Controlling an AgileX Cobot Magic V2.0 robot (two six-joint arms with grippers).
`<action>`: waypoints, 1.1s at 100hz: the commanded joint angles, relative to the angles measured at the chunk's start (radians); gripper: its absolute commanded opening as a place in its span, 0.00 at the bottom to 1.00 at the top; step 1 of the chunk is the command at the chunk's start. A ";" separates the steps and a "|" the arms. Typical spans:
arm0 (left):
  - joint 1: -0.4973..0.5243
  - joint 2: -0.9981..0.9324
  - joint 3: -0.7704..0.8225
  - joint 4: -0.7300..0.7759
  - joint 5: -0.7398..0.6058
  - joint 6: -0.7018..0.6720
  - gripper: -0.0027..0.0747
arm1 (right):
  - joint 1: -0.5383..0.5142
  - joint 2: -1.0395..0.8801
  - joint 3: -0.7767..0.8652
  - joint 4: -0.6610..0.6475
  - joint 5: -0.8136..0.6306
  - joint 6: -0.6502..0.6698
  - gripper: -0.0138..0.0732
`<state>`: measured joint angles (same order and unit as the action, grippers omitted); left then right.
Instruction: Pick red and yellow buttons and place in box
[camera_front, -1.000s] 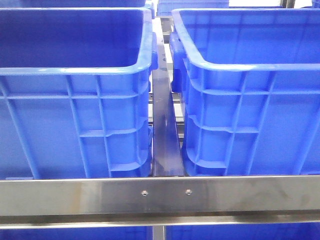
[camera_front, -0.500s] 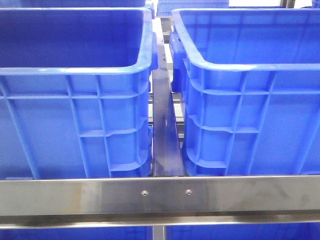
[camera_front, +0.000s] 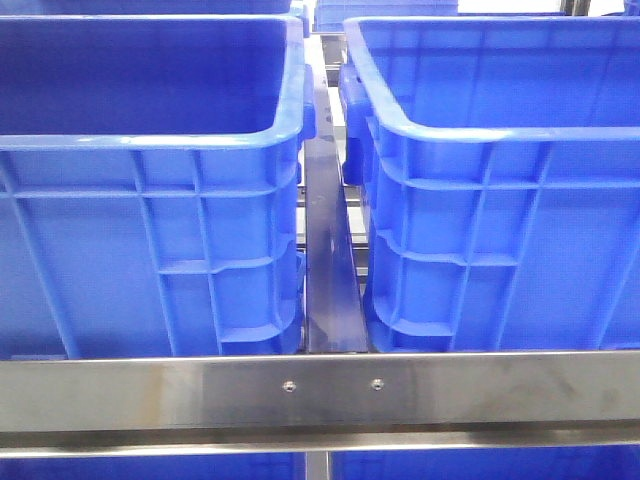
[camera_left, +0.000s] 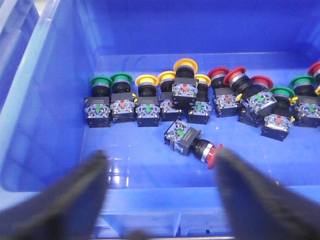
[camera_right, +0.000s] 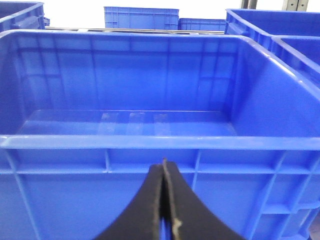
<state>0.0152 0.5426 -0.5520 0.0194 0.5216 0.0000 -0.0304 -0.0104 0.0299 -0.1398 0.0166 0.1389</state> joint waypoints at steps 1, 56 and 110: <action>-0.009 0.013 -0.036 0.002 -0.065 0.000 0.78 | 0.000 -0.023 -0.017 -0.005 -0.077 0.000 0.11; -0.009 0.342 -0.356 -0.002 0.135 0.030 0.77 | 0.000 -0.023 -0.017 -0.005 -0.077 0.000 0.11; -0.027 0.852 -0.807 -0.046 0.408 0.042 0.77 | 0.000 -0.023 -0.017 -0.005 -0.077 0.000 0.11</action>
<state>0.0065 1.3500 -1.2669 -0.0140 0.9252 0.0299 -0.0304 -0.0104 0.0299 -0.1398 0.0166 0.1389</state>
